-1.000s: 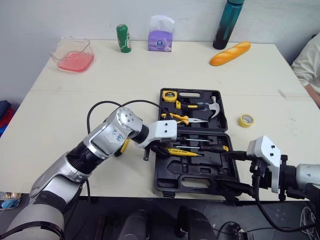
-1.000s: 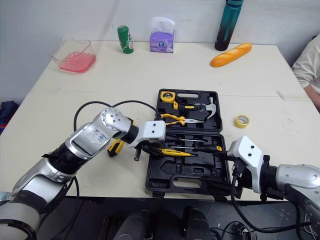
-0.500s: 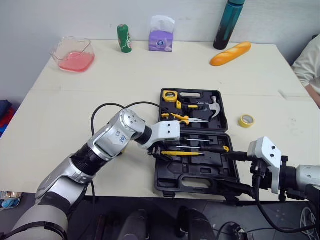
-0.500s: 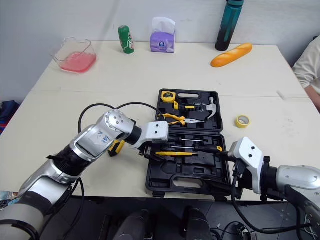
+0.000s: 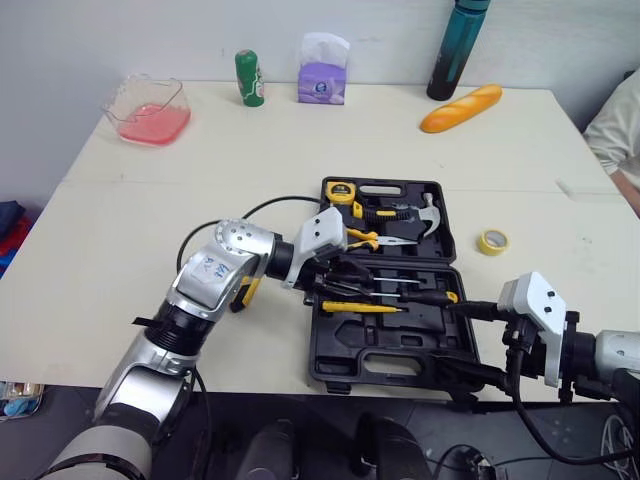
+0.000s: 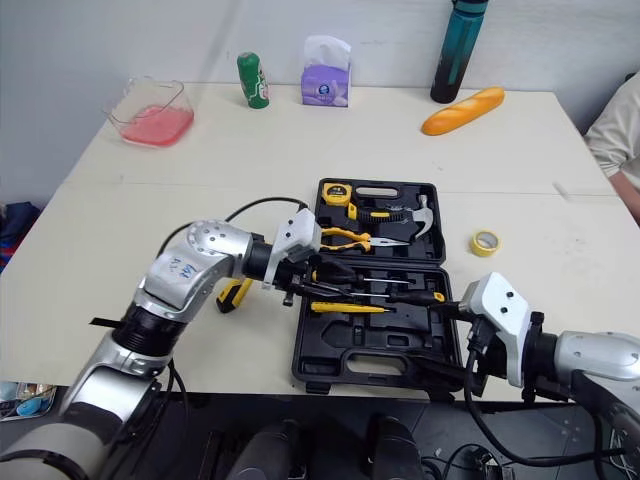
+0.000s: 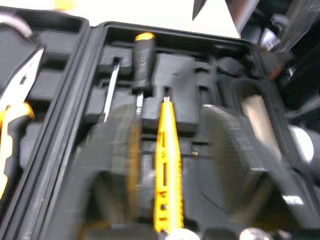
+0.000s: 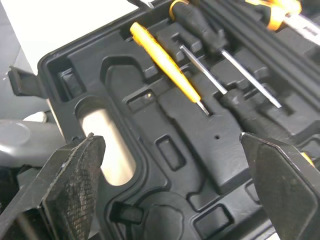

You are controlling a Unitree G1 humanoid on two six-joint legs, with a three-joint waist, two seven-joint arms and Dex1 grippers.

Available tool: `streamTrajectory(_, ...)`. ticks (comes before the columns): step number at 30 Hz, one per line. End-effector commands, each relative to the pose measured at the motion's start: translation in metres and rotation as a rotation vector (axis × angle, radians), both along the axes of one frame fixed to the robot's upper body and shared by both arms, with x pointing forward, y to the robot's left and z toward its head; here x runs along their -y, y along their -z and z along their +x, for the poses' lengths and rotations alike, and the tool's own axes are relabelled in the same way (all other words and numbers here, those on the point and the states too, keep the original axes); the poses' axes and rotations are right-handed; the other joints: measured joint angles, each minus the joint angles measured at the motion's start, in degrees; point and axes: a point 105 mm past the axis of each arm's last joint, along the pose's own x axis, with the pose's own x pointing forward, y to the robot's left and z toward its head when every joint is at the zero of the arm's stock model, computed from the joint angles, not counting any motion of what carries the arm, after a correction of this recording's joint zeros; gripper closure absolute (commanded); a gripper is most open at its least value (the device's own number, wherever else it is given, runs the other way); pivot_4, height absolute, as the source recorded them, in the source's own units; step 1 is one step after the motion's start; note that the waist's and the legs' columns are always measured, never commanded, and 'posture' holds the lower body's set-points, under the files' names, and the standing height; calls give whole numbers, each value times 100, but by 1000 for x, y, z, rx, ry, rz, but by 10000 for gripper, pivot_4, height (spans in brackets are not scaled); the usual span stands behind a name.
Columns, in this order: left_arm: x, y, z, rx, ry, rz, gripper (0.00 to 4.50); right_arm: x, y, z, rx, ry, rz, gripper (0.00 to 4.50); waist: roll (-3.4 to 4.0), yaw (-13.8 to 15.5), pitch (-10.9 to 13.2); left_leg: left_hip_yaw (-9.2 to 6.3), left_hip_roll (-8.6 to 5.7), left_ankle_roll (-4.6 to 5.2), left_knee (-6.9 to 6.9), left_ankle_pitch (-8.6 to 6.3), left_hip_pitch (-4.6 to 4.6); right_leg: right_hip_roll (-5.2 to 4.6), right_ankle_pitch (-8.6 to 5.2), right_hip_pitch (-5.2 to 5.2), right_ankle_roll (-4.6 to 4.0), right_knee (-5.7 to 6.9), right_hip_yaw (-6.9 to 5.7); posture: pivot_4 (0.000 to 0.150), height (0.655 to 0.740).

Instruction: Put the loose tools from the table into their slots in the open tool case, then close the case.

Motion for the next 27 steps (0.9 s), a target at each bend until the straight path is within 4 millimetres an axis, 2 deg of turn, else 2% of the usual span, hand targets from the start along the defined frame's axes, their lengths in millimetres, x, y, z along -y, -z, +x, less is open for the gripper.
streamTrajectory(1,7,-2,0,33,16,-5,42725,0,-9,1,43,3,14,0,0,-4,0,0,0,0,0,0,-2,0,0,-1,0,0,0,1500,7314)
streamTrajectory(2,9,1,0,23,16,6,44430,0,-9,1,43,4,14,0,0,2,0,0,0,0,0,0,-3,0,0,-1,0,-2,0,1500,7314)
streamTrajectory(9,7,32,-2,-26,-11,173,44430,3,-8,1,48,19,7,0,0,-1,0,0,-2,1,0,0,-2,-1,1,0,0,-1,0,1500,7314)
streamTrajectory(14,5,36,-7,-1,27,214,44430,4,-6,1,44,28,1,0,0,-7,-1,-1,0,0,0,-1,1,-1,0,1,0,-2,4,1500,7314)
streamTrajectory(23,-8,62,-3,35,-1,353,44430,5,-4,2,36,29,-8,0,0,-7,-6,-1,1,0,0,-1,8,-1,0,7,-1,-2,7,1500,7314)
streamTrajectory(25,-8,63,-2,41,-16,356,44430,6,-3,2,38,33,-10,0,-2,-7,-11,-1,1,0,0,-1,10,-2,1,9,-1,-2,9,1500,7314)
streamTrajectory(27,-5,56,-2,40,-18,303,44430,7,-3,3,44,43,-10,0,-2,-6,-14,-2,1,1,0,-1,12,-3,1,12,-1,-2,10,1500,7314)
